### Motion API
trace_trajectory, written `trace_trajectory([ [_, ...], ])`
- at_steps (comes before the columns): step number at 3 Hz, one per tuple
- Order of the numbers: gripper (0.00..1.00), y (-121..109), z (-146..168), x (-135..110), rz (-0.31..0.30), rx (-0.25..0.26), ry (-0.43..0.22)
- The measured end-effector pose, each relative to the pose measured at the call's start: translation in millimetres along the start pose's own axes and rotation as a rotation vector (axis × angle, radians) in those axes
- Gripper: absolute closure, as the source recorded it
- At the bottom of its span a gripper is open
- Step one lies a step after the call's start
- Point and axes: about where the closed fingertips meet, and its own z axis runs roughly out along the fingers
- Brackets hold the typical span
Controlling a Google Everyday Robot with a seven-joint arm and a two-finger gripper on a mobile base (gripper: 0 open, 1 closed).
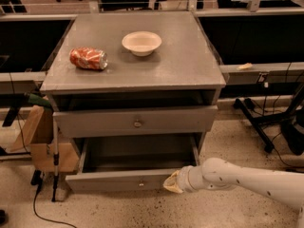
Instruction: Close middle drawer
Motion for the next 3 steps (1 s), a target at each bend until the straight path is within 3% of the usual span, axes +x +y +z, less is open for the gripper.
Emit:
trace_trajectory([
  [2,0.35,-14.6,3.4,-4.1,0.002,0.03,0.012],
  [3,0.04,-26.2,5.8,-6.7,0.004,0.053,0.019],
])
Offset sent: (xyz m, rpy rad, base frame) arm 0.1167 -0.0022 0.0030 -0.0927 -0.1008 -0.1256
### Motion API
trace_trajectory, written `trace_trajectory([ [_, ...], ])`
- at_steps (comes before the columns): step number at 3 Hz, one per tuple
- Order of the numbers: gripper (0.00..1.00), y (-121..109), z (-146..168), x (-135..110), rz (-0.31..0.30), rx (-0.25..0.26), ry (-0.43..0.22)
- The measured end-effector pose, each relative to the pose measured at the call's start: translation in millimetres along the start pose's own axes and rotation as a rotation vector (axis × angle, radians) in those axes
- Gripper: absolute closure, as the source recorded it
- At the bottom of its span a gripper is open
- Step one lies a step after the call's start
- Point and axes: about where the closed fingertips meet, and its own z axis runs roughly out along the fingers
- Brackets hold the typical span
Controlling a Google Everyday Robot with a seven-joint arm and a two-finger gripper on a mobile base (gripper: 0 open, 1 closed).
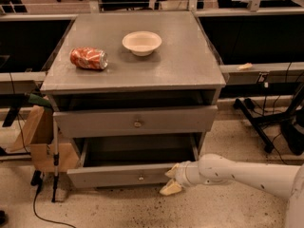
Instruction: Close middle drawer
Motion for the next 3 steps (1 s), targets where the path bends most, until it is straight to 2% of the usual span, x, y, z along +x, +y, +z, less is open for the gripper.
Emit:
trace_trajectory([
  [1,0.0,1.6,-0.5,0.4,0.0,0.0,0.0],
  [3,0.0,-42.7,15.6,-10.8,0.007,0.069,0.013],
])
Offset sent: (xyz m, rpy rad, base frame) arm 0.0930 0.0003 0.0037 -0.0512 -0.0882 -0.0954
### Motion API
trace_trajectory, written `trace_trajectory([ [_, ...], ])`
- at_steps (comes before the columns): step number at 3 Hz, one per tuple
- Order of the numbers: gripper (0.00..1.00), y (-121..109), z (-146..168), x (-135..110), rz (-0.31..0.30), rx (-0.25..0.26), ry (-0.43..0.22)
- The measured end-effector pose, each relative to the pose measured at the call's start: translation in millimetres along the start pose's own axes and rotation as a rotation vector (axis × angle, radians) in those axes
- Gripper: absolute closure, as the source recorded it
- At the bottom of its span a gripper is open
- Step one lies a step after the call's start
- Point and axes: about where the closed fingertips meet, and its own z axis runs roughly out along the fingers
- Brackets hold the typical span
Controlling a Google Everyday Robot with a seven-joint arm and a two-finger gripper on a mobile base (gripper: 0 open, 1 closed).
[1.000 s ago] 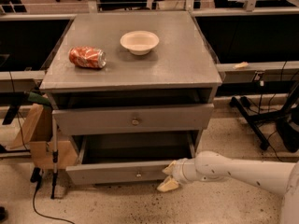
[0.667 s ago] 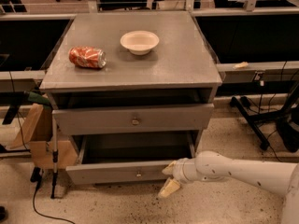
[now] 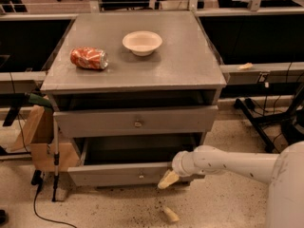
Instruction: Close middle drawer
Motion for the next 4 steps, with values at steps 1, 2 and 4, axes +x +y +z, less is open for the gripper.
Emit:
trace_trajectory([
  [1,0.0,-17.2,8.5,-6.1,-0.003,0.024,0.001],
  [2,0.0,-25.8,13.4,-10.8,-0.009,0.039,0.0],
  [4,0.19,-26.4,10.4,-15.4,-0.026,0.044,0.0],
])
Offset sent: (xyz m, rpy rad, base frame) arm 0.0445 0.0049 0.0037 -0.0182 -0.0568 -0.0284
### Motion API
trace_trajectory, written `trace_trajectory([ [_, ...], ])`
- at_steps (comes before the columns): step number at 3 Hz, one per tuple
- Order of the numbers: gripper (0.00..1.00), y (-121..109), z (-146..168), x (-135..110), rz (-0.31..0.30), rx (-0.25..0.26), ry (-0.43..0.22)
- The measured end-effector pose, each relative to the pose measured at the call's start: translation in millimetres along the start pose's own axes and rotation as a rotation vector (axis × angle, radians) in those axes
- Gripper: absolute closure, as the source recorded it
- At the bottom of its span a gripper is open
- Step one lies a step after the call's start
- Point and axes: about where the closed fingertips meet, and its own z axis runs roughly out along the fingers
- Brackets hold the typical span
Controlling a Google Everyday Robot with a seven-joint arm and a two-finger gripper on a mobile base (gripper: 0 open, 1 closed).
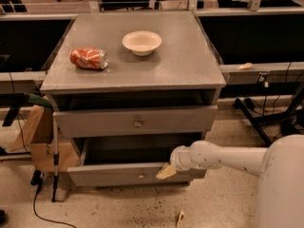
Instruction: Close middle drawer
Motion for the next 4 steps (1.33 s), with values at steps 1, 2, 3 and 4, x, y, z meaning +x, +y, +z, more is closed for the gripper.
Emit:
trace_trajectory([
  [1,0.5,0.6,-9.2,-1.8,-0.012,0.009,-0.002],
  [2,0.73,0.8,-14.0,-2.4,-0.012,0.018,-0.004],
  [3,0.96,6.1,-16.5,-1.2,-0.012,0.018,-0.004],
  [4,1.0,10.0,-18.2,-0.3,-0.012,0.018,-0.004],
])
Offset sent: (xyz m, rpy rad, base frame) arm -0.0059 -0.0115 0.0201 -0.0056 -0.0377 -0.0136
